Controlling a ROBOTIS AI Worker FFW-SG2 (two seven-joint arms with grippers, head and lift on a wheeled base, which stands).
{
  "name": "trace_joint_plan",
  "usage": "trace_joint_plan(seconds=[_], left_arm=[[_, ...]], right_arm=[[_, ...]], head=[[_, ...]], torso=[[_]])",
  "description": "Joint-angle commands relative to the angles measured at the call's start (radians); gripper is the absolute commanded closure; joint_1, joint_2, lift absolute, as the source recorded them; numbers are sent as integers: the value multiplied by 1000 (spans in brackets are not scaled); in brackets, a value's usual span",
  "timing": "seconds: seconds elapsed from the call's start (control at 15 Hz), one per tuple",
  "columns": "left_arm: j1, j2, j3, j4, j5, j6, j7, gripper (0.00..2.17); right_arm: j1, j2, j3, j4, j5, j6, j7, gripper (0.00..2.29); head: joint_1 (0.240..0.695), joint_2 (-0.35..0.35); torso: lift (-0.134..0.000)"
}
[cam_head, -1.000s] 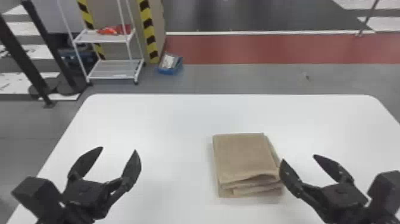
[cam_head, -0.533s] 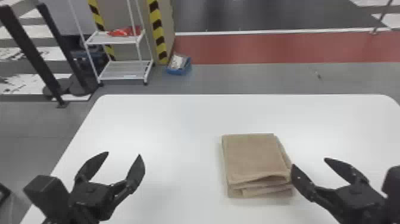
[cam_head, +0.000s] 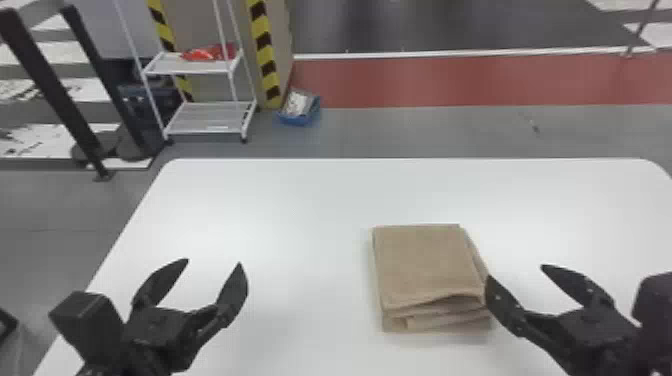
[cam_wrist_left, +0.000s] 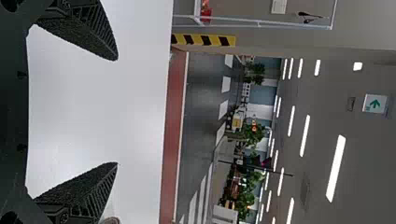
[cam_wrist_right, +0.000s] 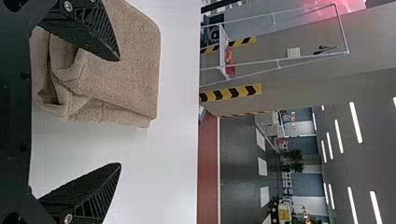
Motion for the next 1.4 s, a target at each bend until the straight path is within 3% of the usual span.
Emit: trace_joint_plan(seconds=[0.0, 0.6, 1.33], left_arm=[[-2, -4, -2, 0, 0, 4, 1, 80], [-8, -4, -7, 12, 32, 7, -3, 80], [-7, -4, -7, 11, 38, 4, -3, 80]], right_arm=[[-2, 0, 12, 0, 1, -8, 0, 80], [-28, 0, 81, 8, 47, -2, -7, 76], [-29, 0, 89, 6, 48, -2, -7, 76]], head=[[695, 89], [695, 121], [695, 137]], torso=[[-124], [-124], [-124]])
